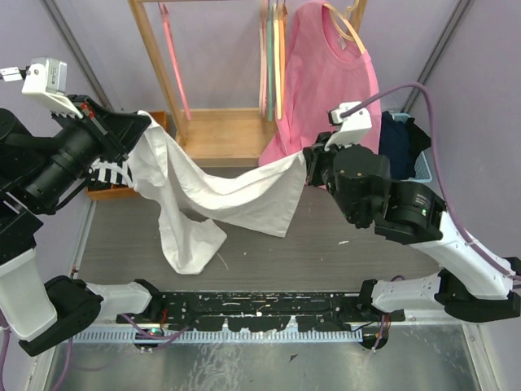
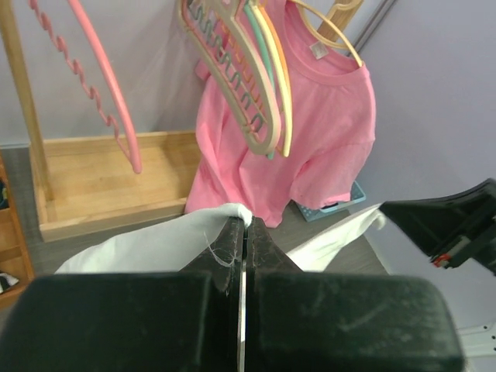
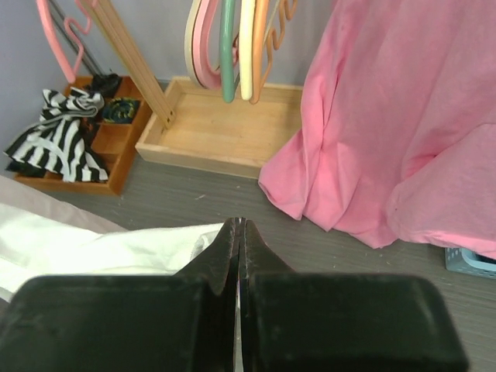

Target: Place the t-shirt on the hanger

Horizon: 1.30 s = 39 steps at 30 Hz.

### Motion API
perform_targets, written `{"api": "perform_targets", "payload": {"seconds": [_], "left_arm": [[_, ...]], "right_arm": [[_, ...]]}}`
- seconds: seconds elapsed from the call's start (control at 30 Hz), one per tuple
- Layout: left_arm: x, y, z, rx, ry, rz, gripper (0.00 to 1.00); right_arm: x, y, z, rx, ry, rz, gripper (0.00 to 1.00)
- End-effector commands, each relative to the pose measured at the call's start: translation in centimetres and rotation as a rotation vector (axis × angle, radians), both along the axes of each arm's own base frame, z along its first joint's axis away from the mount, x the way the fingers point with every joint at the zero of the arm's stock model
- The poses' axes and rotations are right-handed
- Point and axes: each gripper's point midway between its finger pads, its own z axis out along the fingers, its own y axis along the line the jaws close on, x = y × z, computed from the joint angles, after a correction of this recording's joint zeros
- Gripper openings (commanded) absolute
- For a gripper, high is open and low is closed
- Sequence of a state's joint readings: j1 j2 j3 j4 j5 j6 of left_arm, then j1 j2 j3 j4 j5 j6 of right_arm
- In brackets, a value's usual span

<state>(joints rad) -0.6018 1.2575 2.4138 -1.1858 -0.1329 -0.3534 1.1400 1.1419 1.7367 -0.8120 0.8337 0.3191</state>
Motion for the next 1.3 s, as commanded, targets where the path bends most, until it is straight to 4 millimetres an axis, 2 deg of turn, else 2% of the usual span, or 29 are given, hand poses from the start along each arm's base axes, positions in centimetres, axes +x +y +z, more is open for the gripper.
{"api": "perform_targets", "payload": {"seconds": [0.0,0.03,0.1,0.2,0.33,0.37,0.47,0.6,0.7,0.77,0.8,0.9,0.93,0.97,1.0,1.1,1.13,1.2,1.27], "left_arm": [[1.0,-2.4,1.4,-0.069,-0.037,-0.075,0.00],[1.3,-3.0,1.2,-0.074,-0.033,-0.092,0.00],[3.2,-5.1,0.3,-0.074,-0.001,-0.124,0.00],[5.6,-7.9,0.1,-0.088,0.011,-0.177,0.00],[8.0,-11.9,1.1,-0.134,0.004,-0.281,0.00],[8.5,-12.7,2.0,-0.152,-0.020,-0.305,0.00],[9.2,-14.3,3.3,-0.175,-0.051,-0.362,0.00],[8.4,-15.0,4.5,-0.198,-0.088,-0.425,0.00],[7.4,-14.6,3.3,-0.173,-0.066,-0.441,0.00],[6.9,-14.1,1.1,-0.140,-0.029,-0.431,0.00],[5.9,-13.2,0.7,-0.127,-0.029,-0.420,0.00],[5.7,-11.6,-3.9,-0.052,0.045,-0.352,0.00],[6.0,-11.2,-6.8,-0.015,0.100,-0.325,0.00],[5.7,-10.4,-8.4,0.004,0.130,-0.297,0.00],[5.5,-9.6,-10.3,0.025,0.164,-0.265,0.00],[5.4,-7.8,-16.4,0.093,0.279,-0.175,0.00],[5.5,-7.0,-18.4,0.119,0.311,-0.135,0.00],[5.5,-5.8,-21.8,0.161,0.369,-0.078,0.00],[5.6,-4.9,-24.3,0.181,0.417,-0.038,0.00]], "right_arm": [[-0.1,-2.0,2.3,0.075,-0.049,-0.059,0.01],[-0.2,-2.7,2.6,0.079,-0.054,-0.076,0.01],[-0.5,-4.3,3.3,0.090,-0.065,-0.109,0.01],[-1.1,-7.1,4.9,0.124,-0.091,-0.163,0.01],[-2.2,-10.7,6.9,0.181,-0.121,-0.207,0.01],[-2.5,-11.3,7.1,0.189,-0.125,-0.208,0.01],[-3.4,-12.4,7.9,0.225,-0.133,-0.171,0.01],[-4.5,-12.0,7.4,0.246,-0.121,-0.077,0.01],[-4.8,-9.9,5.3,0.211,-0.071,0.006,0.01],[-4.9,-7.5,3.2,0.185,-0.023,0.073,0.01],[-4.8,-6.1,1.6,0.166,0.008,0.107,0.01],[-5.1,-1.4,-3.5,0.135,0.108,0.223,0.01],[-5.5,0.4,-5.0,0.144,0.141,0.279,0.01],[-5.7,1.9,-6.9,0.145,0.175,0.321,0.01],[-6.0,3.4,-9.7,0.131,0.224,0.356,0.01],[-7.3,6.9,-15.0,0.157,0.335,0.466,0.01],[-8.0,8.2,-16.0,0.191,0.360,0.523,0.01],[-9.7,10.3,-19.0,0.229,0.432,0.627,0.01],[-11.2,11.8,-21.5,0.257,0.496,0.711,0.01]]}}
